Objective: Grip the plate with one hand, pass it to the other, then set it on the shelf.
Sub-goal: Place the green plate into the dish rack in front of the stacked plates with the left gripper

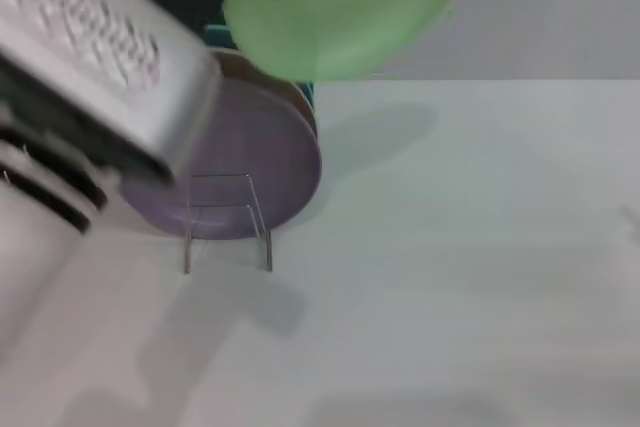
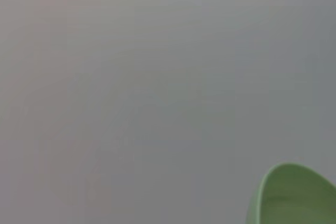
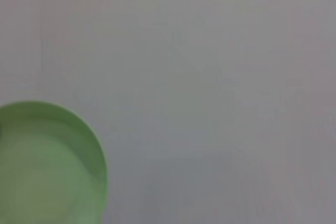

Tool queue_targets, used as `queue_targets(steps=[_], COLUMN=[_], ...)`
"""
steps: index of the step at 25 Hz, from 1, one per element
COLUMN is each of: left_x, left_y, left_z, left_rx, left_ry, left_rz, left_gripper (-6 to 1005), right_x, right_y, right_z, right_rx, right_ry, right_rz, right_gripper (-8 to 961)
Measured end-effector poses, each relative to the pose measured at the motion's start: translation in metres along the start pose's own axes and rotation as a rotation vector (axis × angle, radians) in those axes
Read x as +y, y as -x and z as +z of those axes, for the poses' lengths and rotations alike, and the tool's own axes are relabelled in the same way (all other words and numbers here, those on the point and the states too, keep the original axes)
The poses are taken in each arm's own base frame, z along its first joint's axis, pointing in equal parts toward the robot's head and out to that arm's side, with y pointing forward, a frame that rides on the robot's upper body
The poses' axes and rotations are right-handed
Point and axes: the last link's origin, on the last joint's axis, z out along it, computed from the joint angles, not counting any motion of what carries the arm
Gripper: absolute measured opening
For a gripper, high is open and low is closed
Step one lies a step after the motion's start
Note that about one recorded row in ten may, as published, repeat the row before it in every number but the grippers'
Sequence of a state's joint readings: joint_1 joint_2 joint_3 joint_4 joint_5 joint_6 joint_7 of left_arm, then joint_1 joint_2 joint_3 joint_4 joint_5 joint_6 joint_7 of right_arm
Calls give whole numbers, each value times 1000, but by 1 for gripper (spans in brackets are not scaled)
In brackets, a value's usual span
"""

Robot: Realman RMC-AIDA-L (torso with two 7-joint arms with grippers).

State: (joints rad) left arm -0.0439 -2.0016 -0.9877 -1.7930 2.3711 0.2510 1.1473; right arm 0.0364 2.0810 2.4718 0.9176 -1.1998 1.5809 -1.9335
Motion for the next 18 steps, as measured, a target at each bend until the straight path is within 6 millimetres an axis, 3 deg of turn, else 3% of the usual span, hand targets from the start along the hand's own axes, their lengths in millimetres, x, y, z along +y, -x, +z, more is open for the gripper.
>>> queue_targets(steps=[4, 9, 14, 18], left_x=[5, -4, -26, -31], left_y=[5, 29, 74, 112], left_z=[-12, -41, -61, -66], left_rx=[104, 336, 383, 332], left_ry=[-118, -202, -186, -113], left_rz=[75, -66, -288, -323], left_gripper=[72, 70, 71, 71], right_x=[0, 0, -1, 0], right_y=[0, 1, 2, 2], right_z=[1, 2, 4, 10], right_rx=[-1, -2, -11, -19], right_ry=[2, 3, 8, 21], right_rz=[-1, 2, 4, 2], right_gripper=[664, 664, 664, 664])
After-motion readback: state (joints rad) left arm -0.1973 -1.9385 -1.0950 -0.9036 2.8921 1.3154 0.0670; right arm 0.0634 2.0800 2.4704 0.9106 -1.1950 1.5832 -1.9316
